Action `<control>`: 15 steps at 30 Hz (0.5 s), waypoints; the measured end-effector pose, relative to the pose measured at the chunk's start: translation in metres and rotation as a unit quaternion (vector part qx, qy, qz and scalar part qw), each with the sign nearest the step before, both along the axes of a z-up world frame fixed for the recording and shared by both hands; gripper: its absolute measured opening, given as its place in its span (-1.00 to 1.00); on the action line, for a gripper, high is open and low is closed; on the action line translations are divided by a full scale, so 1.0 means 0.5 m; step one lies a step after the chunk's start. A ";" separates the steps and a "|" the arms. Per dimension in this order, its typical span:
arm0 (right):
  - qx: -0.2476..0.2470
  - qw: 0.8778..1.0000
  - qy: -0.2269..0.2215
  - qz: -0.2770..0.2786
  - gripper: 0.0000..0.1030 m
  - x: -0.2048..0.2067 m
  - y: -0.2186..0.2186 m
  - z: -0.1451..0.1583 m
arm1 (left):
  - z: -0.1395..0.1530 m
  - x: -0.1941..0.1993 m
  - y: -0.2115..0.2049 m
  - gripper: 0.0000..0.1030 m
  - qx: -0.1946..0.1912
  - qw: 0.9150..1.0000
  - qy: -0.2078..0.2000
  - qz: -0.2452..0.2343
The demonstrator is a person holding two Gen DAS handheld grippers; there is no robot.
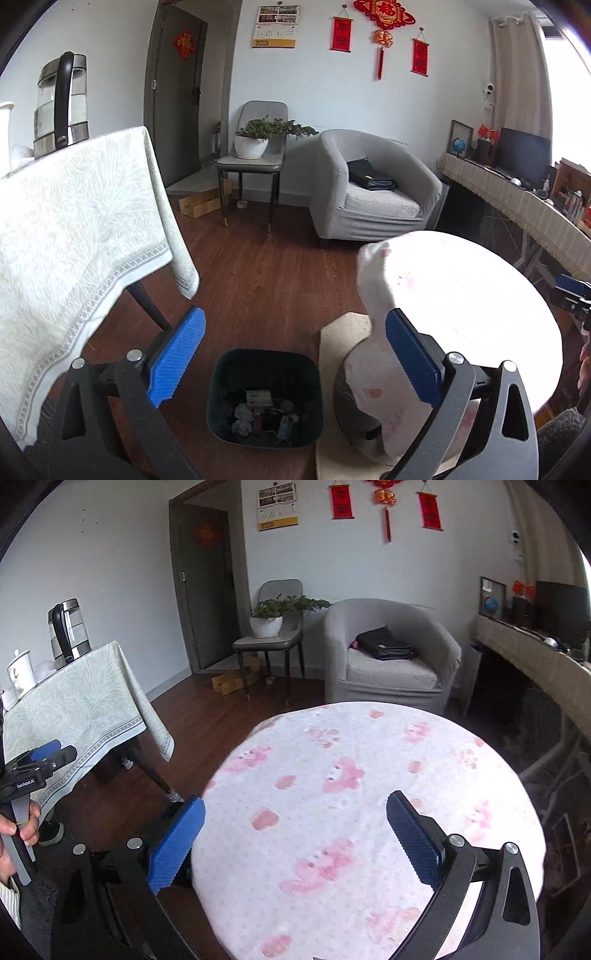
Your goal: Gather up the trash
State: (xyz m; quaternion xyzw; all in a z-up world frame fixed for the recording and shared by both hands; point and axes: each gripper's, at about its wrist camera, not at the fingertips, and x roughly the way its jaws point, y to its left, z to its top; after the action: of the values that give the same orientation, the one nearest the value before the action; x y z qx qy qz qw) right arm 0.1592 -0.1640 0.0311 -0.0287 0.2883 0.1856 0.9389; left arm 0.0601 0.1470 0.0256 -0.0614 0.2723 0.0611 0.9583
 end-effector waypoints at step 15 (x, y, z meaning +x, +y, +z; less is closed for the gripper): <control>0.030 0.998 -0.021 -0.047 0.93 -0.155 -0.186 -0.037 | -0.028 -0.113 -0.102 0.93 0.074 0.997 -0.018 0.001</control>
State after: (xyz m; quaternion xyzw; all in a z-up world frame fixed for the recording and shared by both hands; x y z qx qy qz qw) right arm 0.0818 -0.2571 0.0127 0.0097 0.2634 0.1489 0.9531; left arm 0.0038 0.0962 0.0115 0.0085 0.2498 0.0813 0.9648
